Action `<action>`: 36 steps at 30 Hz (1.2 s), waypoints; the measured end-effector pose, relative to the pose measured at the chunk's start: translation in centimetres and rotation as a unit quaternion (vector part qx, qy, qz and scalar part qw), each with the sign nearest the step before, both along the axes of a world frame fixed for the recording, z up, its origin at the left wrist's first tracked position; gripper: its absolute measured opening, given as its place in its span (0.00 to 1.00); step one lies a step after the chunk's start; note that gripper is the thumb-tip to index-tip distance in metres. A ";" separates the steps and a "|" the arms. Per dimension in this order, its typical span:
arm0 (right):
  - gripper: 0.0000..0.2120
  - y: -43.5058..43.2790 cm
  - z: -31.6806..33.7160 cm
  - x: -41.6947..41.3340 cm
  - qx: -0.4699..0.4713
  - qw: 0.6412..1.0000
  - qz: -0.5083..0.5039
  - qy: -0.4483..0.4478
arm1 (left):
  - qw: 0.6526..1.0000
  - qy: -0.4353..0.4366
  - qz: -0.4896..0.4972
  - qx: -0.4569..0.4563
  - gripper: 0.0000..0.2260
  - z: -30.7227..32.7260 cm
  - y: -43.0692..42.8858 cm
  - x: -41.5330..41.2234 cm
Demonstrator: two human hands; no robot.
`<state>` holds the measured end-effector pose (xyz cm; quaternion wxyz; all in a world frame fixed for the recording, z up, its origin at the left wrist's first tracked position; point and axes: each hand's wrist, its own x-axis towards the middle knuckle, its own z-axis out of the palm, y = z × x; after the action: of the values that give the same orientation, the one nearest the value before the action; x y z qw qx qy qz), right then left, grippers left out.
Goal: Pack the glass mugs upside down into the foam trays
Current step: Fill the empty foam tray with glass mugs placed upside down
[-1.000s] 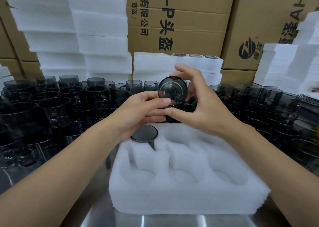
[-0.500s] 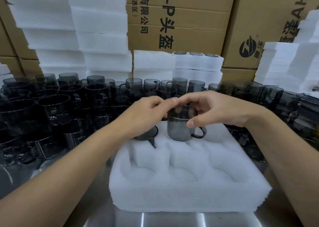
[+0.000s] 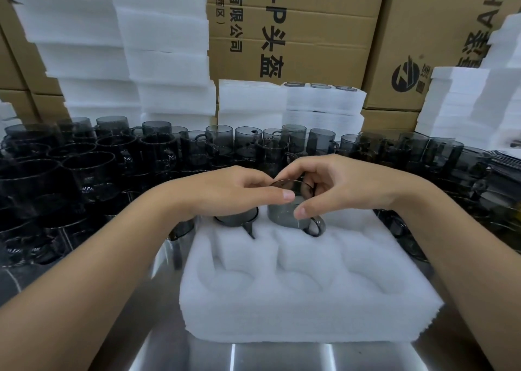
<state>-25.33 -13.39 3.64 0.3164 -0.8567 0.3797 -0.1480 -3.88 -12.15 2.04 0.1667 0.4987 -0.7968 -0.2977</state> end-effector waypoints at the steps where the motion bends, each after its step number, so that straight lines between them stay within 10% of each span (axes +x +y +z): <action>1: 0.21 0.0 0.0 -0.1 0.003 1.000 -0.002 0.006 | 1.000 0.000 0.000 0.005 0.27 0.1 0.0 0.1; 11: 0.22 0.0 0.2 -0.2 -0.038 0.990 -0.018 0.134 | 0.998 -0.009 -0.041 0.036 0.21 0.1 0.2 0.2; 36: 0.08 -1.4 -0.8 -0.4 -0.024 0.996 -0.072 0.042 | 0.999 0.002 -0.028 0.028 0.17 -0.5 -0.5 0.0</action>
<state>-25.74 -14.79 2.87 0.2681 -0.8397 0.4500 -0.1435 -3.86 -12.62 1.50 0.1459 0.4798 -0.8016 -0.3255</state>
